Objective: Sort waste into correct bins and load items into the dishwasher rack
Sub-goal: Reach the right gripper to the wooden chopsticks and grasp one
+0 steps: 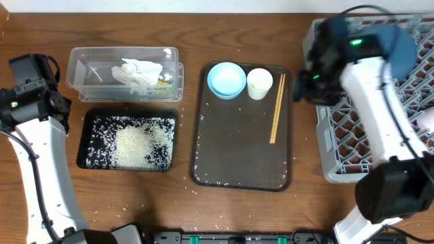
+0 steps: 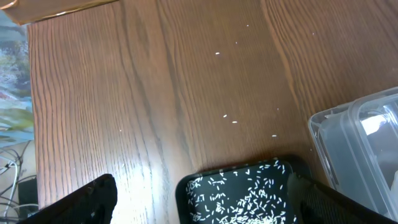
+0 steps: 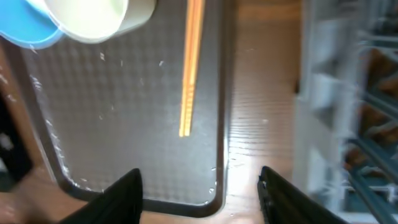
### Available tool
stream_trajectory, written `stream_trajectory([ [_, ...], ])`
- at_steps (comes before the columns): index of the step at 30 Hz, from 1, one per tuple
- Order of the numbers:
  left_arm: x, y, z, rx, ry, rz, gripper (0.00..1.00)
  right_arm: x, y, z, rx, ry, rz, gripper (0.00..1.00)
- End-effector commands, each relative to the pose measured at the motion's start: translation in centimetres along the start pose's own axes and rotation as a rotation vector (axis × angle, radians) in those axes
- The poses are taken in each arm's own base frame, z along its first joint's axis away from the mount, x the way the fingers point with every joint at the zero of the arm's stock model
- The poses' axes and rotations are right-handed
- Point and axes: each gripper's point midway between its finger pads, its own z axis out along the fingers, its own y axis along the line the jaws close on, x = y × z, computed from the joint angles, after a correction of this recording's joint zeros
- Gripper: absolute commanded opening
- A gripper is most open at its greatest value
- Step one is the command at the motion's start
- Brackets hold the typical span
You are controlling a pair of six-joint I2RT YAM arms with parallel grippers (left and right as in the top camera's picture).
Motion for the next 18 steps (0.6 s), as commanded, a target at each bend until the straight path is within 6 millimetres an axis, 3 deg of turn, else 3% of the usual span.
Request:
stream_trajectory([
  [1, -0.1, 0.1, 0.1, -0.008, -0.001, 0.013, 0.9, 0.0, 1.0, 1.1, 0.038, -0.039, -0.026, 0.49],
  [9, -0.1, 0.1, 0.1, -0.008, -0.001, 0.013, 0.9, 0.1, 4.3, 5.6, -0.003, -0.094, -0.069, 0.47],
  [14, -0.1, 0.1, 0.1, -0.008, -0.001, 0.013, 0.9, -0.5, 4.2, 8.7, 0.0, -0.156, 0.023, 0.43],
  [18, -0.1, 0.1, 0.1, -0.008, -0.001, 0.013, 0.9, -0.9, 4.4, 10.0, -0.022, -0.189, 0.047, 0.42],
])
